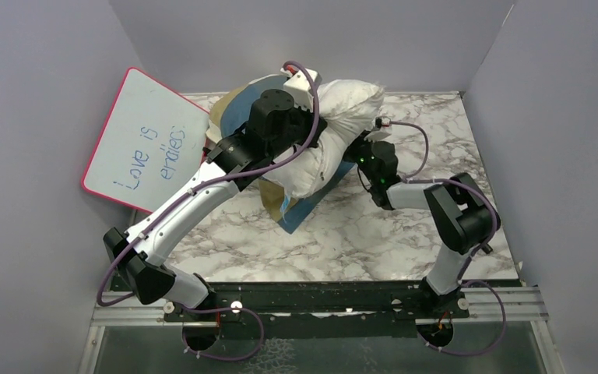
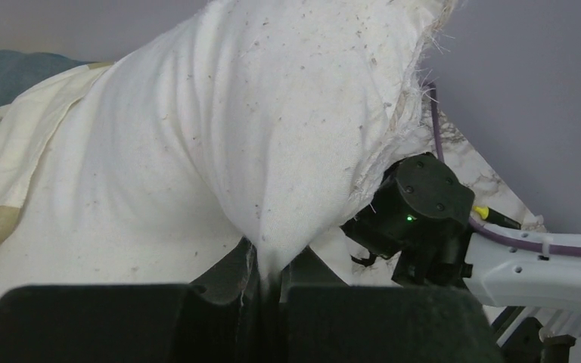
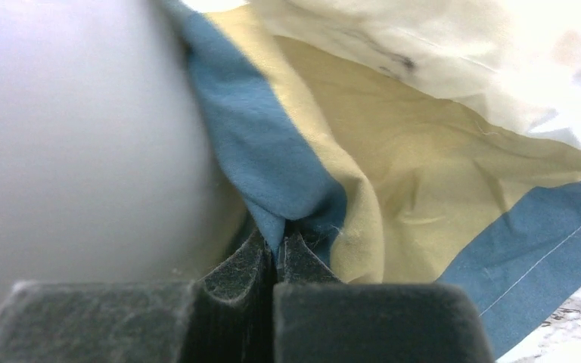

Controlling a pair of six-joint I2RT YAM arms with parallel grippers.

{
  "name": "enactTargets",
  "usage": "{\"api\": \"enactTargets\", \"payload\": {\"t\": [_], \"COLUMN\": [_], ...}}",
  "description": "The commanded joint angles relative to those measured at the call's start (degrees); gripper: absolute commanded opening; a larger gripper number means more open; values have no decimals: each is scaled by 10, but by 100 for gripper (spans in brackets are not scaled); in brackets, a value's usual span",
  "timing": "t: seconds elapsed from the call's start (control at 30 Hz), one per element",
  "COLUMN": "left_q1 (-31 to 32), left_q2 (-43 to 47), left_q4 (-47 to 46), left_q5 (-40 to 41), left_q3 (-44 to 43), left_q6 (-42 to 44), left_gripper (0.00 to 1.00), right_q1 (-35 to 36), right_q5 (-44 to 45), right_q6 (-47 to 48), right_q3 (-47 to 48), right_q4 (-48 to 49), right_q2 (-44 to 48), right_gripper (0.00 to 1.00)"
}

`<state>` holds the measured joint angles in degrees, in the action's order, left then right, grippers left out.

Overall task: Put the pillow into the pillowcase
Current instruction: Stuff the pillow into the pillowcase.

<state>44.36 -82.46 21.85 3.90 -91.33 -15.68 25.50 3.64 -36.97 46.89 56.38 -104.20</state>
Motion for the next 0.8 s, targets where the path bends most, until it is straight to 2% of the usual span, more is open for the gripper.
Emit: {"api": "enactTargets", "payload": {"t": [0.0, 0.13, 0.27, 0.37, 0.43, 0.53, 0.67, 0.77], "left_q1": [2, 0, 0, -1, -1, -1, -1, -1], "left_q2": [32, 32, 36, 44, 49, 50, 52, 53], "left_q4": [-66, -62, -62, -58, -58, -58, -58, -58], "left_q5": [71, 77, 84, 99, 100, 100, 95, 94], "left_q3": [4, 9, 13, 15, 17, 16, 14, 13], "left_q6": [41, 48, 54, 60, 62, 61, 58, 57], "left_gripper": [0, 0, 0, 0, 0, 0, 0, 0], "right_q1": [-11, -20, -45, -47, -49, -53, -52, -52], "right_q5": [-90, -182, -281, -262, -244, -230, -216, -204], "right_q6": [45, 84, 57, 67, 71, 68, 67, 67], "right_q3": [-12, -25, -57, -70, -89, -103, -100, -90], "right_q4": [-14, -56, 0, -27, -21, -9, -2, -2], "right_q2": [77, 116, 127, 142, 148, 150, 146, 148], "right_gripper": [0, 7, 3, 19, 24, 21, 3, 3]}}
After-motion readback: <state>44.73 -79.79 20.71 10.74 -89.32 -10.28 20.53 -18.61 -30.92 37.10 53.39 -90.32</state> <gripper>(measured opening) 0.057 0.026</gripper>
